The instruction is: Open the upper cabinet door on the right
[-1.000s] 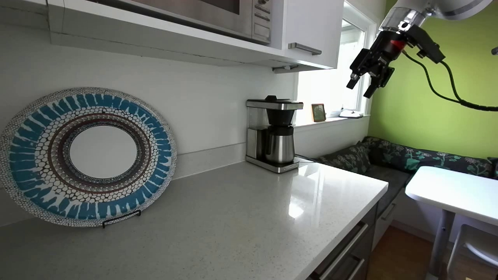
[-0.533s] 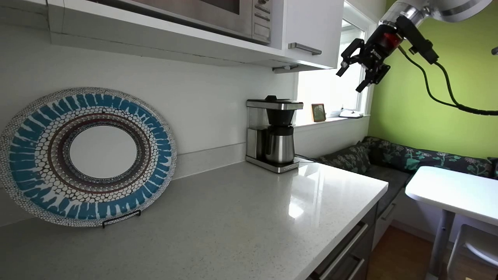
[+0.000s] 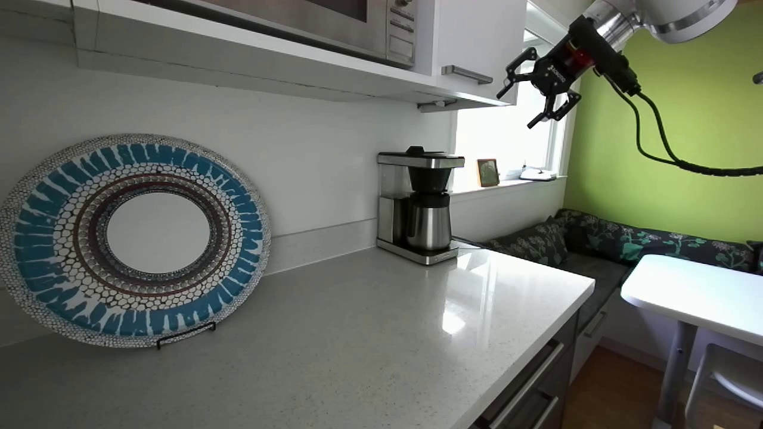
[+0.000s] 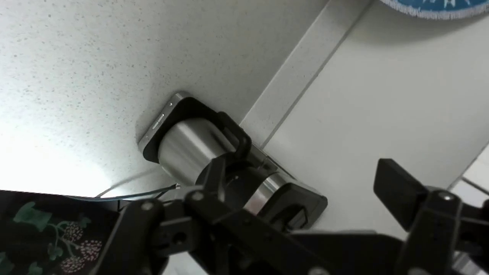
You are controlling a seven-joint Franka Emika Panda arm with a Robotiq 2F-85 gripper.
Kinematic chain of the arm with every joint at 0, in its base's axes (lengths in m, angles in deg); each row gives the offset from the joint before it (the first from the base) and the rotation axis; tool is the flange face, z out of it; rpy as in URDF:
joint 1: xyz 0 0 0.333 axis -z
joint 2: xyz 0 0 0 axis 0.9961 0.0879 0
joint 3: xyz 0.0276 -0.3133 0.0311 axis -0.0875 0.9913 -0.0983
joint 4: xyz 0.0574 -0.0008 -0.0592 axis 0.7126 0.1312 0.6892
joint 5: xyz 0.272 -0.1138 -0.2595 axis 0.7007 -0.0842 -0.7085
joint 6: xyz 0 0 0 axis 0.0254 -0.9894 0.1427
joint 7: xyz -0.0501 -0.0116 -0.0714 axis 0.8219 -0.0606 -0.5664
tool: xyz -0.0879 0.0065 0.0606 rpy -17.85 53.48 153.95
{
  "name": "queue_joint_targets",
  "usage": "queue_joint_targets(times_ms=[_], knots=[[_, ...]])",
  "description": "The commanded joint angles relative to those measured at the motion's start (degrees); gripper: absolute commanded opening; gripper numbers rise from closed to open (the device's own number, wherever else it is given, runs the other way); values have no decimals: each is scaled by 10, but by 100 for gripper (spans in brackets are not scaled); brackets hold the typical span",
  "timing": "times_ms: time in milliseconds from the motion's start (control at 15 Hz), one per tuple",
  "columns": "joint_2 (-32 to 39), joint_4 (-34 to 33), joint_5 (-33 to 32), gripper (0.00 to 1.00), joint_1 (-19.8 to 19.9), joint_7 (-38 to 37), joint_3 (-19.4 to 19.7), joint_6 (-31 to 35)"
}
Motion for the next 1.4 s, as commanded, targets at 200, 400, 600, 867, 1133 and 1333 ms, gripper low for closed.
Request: queue_joint_targets(times_ms=[200,400,600,867,1133,1333], knots=[[6,-3,26,100,9,-52,-13,58],[6,-3,29,100,9,-60,-15,62],[6,-3,29,100,10,-60,-14,62],[7,-3,29,100,10,-61,-14,63],[11,-15,48,100,12,-82,-10,74],[17,-29,62,100,14,-106,-9,78]])
